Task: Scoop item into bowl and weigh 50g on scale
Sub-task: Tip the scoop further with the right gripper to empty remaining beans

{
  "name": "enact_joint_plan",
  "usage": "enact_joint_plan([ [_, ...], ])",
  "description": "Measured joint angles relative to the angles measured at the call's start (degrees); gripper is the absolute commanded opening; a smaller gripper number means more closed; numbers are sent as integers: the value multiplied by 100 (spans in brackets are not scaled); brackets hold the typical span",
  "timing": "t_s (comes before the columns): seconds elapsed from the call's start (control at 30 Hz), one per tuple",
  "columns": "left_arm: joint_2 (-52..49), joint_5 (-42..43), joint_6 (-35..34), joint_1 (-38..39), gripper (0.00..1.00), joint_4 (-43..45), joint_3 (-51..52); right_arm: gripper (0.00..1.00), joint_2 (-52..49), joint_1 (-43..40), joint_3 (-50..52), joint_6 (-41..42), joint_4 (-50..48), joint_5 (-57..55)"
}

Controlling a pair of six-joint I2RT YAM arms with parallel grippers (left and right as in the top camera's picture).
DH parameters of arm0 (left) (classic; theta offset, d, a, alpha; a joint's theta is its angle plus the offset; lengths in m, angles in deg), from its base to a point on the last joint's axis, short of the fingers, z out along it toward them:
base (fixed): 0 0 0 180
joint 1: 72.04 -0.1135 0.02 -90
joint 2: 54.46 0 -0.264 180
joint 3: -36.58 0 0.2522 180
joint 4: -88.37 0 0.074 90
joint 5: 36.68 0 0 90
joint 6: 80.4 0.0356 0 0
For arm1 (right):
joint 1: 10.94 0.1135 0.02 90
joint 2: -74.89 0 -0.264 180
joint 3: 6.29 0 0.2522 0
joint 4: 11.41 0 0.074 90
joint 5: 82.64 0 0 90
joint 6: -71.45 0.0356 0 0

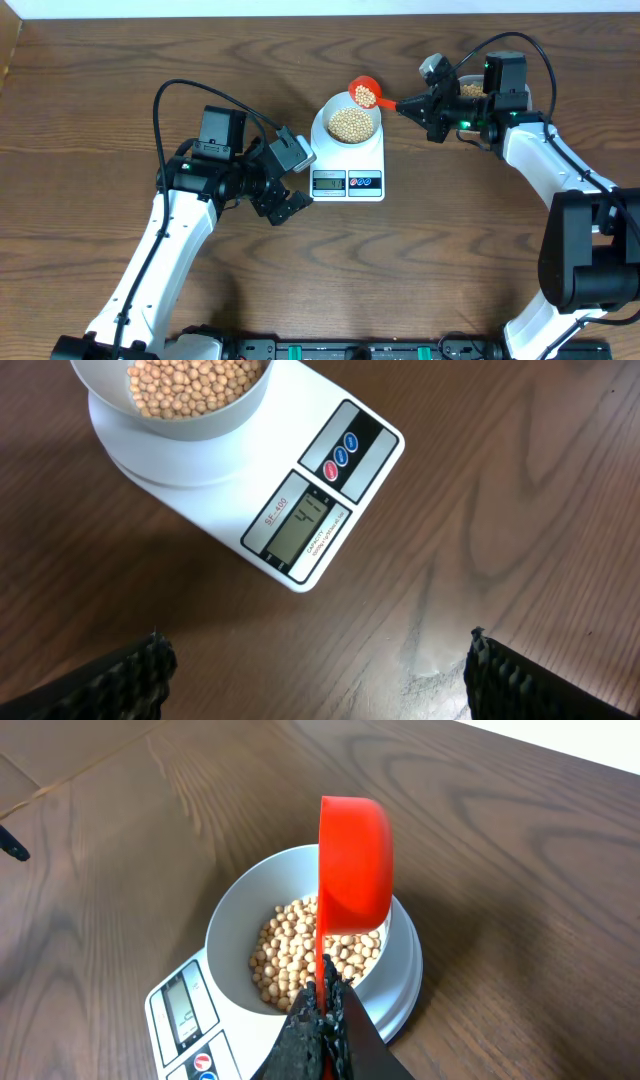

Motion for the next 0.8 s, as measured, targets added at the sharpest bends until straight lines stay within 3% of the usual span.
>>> enact_joint_plan([
  [0.8,0,0,2,0,95,0,0,1,28,92,0,-15,-72,240],
])
